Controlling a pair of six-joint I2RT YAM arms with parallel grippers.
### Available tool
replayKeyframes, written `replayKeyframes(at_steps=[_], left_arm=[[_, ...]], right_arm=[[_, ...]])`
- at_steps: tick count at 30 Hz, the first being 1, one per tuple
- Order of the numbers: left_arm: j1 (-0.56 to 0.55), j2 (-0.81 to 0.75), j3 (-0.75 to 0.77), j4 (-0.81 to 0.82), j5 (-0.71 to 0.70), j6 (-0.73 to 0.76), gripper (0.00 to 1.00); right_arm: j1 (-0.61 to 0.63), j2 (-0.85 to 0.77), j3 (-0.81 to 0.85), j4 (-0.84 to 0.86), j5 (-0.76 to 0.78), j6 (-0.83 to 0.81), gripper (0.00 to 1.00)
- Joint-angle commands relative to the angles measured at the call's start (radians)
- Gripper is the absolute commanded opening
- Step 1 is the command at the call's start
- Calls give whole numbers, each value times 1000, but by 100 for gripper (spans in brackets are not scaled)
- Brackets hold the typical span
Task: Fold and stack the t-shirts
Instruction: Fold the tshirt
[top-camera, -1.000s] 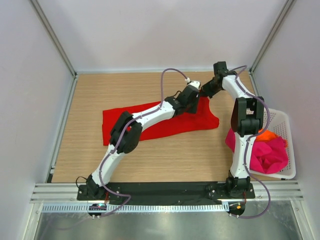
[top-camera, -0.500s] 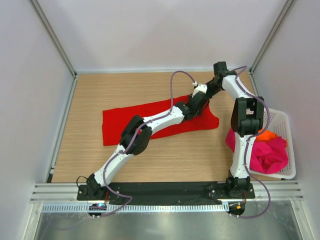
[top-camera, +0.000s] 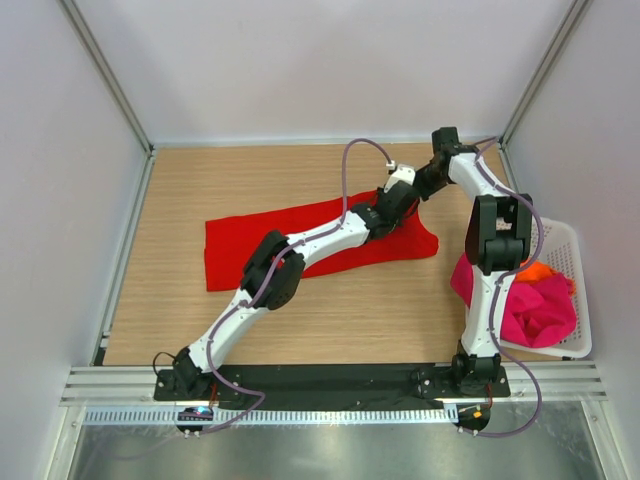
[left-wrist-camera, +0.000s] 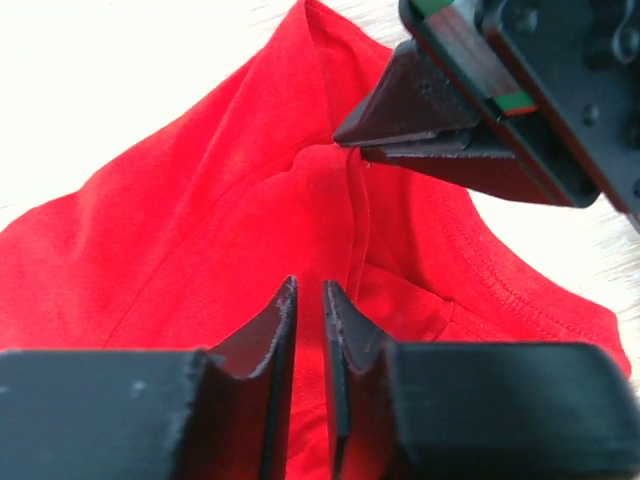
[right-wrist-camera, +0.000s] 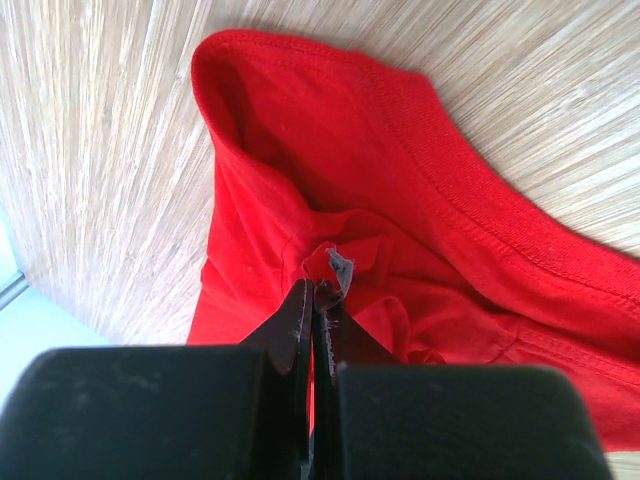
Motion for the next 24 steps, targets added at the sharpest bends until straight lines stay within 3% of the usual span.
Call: replayKeyframes(at_steps=[1, 3, 8, 13, 18, 24], left_arm=[[-6, 2, 37, 25, 9, 12, 18], [-9, -19, 29, 10, 16, -17, 27], [-38, -59, -17, 5, -21, 22, 34], [-50, -56, -17, -30, -61, 13, 33], [-50, -46, -19, -65, -81, -19, 25], [-56, -44, -14, -76, -72, -30, 30]], right_arm=[[-8, -79, -2, 3, -17, -12, 1], [-10, -79, -3, 3, -18, -10, 1], [-16, -79, -6, 12, -29, -4, 1], [-24, -73, -2, 21, -35, 2, 1], [-28, -70, -3, 23, -40, -1, 1], [-28, -67, -11, 25, -47, -7, 1]])
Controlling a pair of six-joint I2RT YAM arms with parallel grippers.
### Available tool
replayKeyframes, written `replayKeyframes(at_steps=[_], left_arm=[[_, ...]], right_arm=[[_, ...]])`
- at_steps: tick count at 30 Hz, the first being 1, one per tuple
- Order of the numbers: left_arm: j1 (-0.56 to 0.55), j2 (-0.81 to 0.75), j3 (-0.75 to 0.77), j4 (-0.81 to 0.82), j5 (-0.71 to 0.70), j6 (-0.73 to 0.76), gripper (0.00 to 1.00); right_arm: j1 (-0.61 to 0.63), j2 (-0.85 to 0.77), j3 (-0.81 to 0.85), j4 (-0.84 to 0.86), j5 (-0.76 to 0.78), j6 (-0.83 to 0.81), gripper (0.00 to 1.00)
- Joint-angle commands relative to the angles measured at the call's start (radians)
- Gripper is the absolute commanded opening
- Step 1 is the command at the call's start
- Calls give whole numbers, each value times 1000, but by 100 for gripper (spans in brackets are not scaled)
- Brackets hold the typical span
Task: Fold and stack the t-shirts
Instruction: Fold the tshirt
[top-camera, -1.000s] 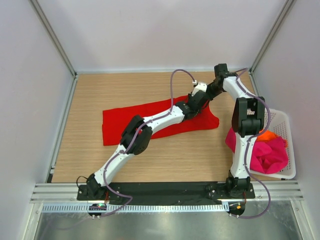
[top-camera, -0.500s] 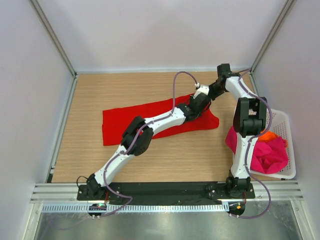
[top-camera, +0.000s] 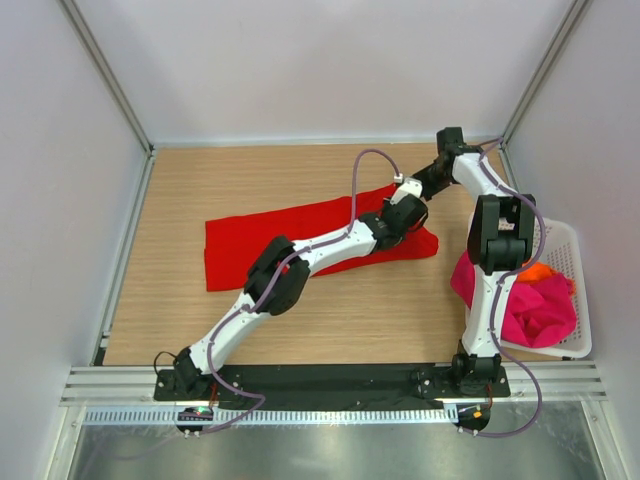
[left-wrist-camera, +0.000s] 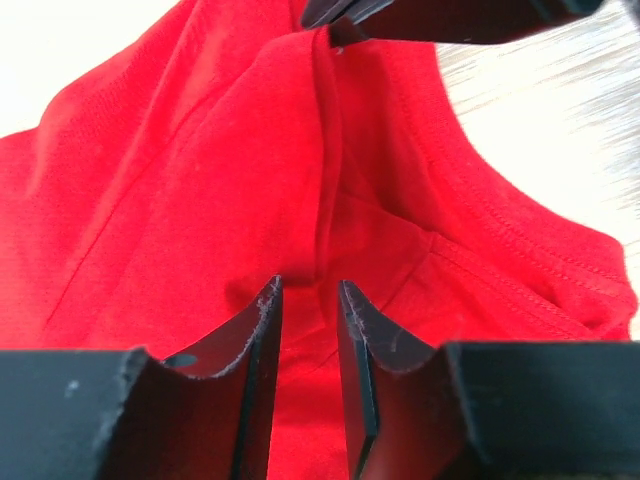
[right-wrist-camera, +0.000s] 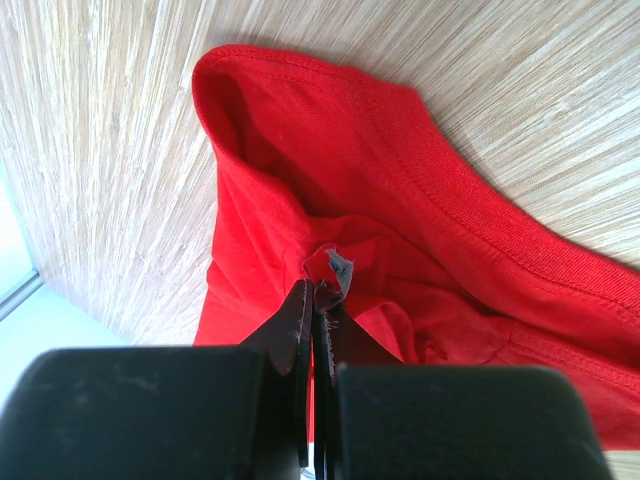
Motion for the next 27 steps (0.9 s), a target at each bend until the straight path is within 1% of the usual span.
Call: replayKeyframes(at_steps=[1, 2, 4, 7, 9, 10, 12, 13, 16, 22, 27], left_arm=[[-2, -44, 6, -12, -37, -18, 30], [-2, -44, 6, -17, -43, -19, 26], [-2, -42, 5, -35, -49, -36, 24], [-2, -35, 9, -40, -31, -36, 20], [-2, -27, 15, -41, -23, -36, 20], [-2, -19, 20, -44, -20, -36, 20], [-2, -10, 34, -55, -8, -36, 24], [-2, -2, 37, -57, -6, -38, 28], [-1, 8, 45, -66, -11, -41, 30], [5, 24, 48, -74, 3, -54, 31], [15, 36, 46, -87, 41, -84, 30]], right_arm=[[-5, -64, -6, 21, -19, -9, 1], [-4, -64, -8, 19, -19, -10, 1], [-4, -64, -11, 24, -21, -9, 1], [-5, -59, -13, 27, -25, -9, 1], [-5, -59, -10, 25, -25, -11, 1], [-5, -59, -8, 25, -25, -12, 1], [-5, -58, -6, 24, -25, -14, 1], [-31, -58, -6, 24, -25, -14, 1], [-36, -55, -6, 22, -27, -18, 1], [-39, -52, -8, 19, -30, -20, 1], [-39, -44, -5, 25, -33, -17, 1]])
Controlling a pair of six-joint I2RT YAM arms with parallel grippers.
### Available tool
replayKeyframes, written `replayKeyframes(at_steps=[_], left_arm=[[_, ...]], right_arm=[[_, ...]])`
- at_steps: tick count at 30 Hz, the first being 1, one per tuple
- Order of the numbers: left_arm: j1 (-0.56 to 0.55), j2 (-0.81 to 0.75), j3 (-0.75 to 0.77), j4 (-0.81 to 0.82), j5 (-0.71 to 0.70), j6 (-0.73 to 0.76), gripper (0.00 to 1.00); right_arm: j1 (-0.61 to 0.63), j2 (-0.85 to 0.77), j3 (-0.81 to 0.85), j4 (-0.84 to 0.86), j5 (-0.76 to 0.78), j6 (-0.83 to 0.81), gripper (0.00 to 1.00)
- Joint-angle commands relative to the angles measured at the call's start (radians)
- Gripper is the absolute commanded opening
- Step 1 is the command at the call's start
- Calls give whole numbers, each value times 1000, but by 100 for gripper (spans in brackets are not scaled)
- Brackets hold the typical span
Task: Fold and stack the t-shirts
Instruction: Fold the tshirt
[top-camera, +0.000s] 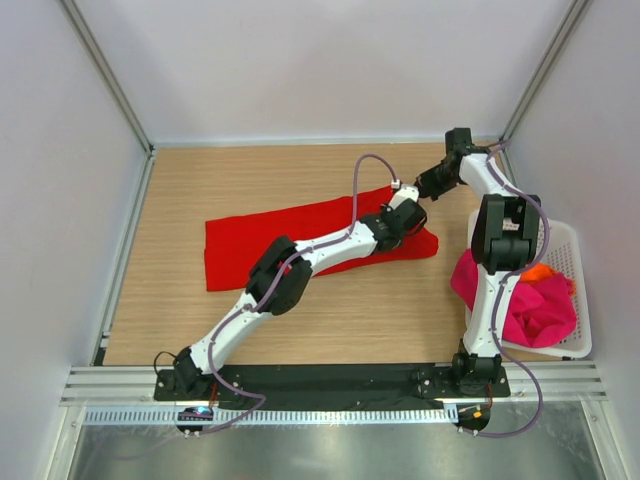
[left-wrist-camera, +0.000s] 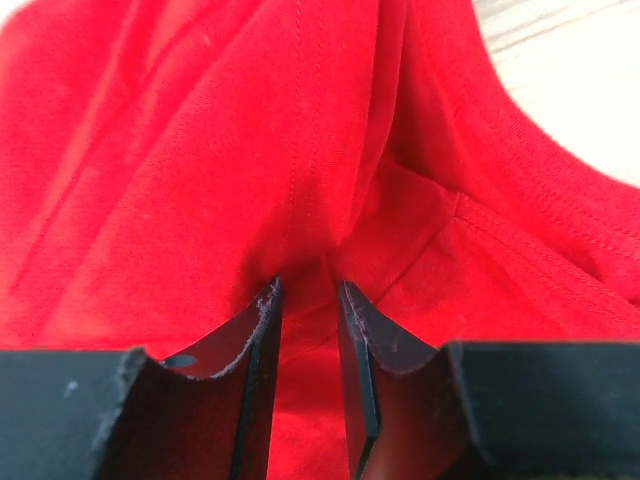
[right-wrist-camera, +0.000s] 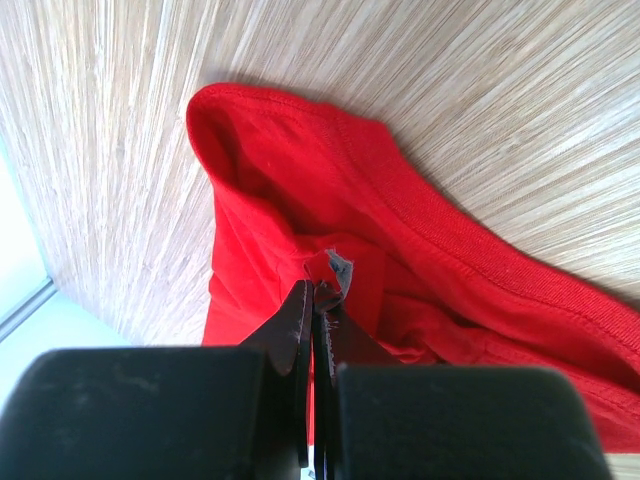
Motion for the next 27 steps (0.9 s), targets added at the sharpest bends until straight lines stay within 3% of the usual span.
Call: replayKeyframes(at_steps=[1, 6, 10, 16, 27], left_arm=[[10, 19, 40, -16, 22, -34, 30], [19, 25, 35, -33, 34, -42, 26], [23, 8, 34, -38, 18, -30, 12], [36, -53, 26, -33, 22, -19, 3], [69, -168, -12, -43, 76, 43, 0]], right_arm=[[2, -42, 3, 20, -18, -4, 1], [2, -41, 5, 20, -20, -4, 1], [2, -41, 6, 17, -18, -9, 1], [4, -16, 61, -20, -15, -33, 1], [14, -55, 20, -8, 3, -70, 1]])
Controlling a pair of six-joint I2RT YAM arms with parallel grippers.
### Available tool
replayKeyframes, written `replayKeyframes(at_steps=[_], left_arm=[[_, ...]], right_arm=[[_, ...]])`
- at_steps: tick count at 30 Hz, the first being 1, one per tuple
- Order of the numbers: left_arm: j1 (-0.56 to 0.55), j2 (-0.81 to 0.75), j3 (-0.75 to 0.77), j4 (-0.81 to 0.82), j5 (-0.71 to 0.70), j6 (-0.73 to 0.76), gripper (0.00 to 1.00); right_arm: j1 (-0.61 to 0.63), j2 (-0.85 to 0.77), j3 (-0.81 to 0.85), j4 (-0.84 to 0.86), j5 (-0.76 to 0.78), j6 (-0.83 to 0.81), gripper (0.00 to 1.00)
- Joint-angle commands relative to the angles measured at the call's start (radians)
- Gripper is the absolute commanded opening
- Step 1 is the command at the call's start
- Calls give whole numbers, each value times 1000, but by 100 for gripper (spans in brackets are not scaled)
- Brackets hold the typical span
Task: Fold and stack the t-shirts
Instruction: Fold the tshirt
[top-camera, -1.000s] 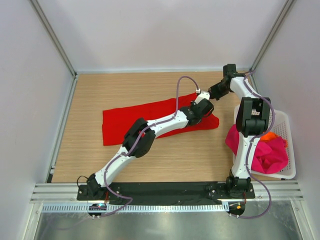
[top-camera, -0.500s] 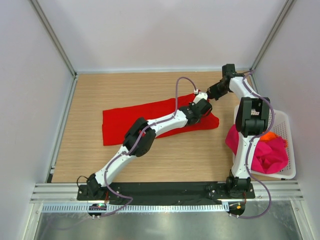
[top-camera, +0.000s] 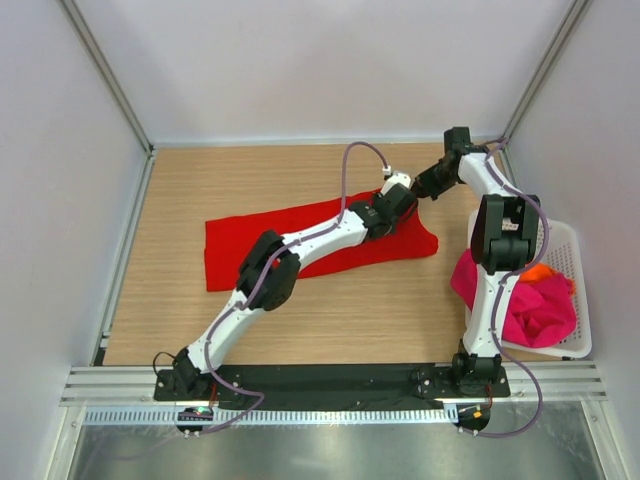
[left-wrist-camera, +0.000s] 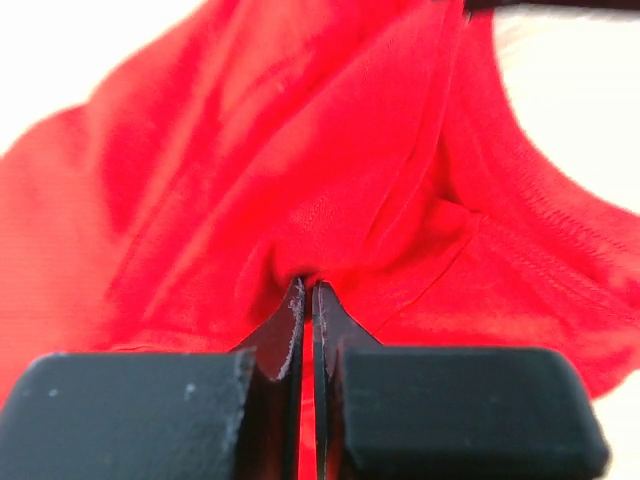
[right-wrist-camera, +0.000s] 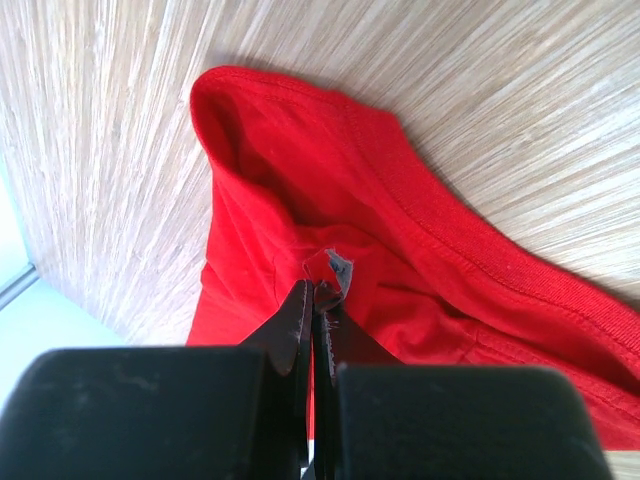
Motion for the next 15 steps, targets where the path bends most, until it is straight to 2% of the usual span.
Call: replayKeyframes(at_steps=[1, 6, 15], left_arm=[[22, -113, 1, 4, 35, 25, 0], [37, -127, 1, -11, 110, 26, 0], [73, -162, -36, -51, 100, 115, 0]], right_arm=[[9, -52, 18, -6, 16, -36, 1], [10, -83, -16, 8, 51, -58, 1], [15, -124, -24, 14, 51, -21, 1]])
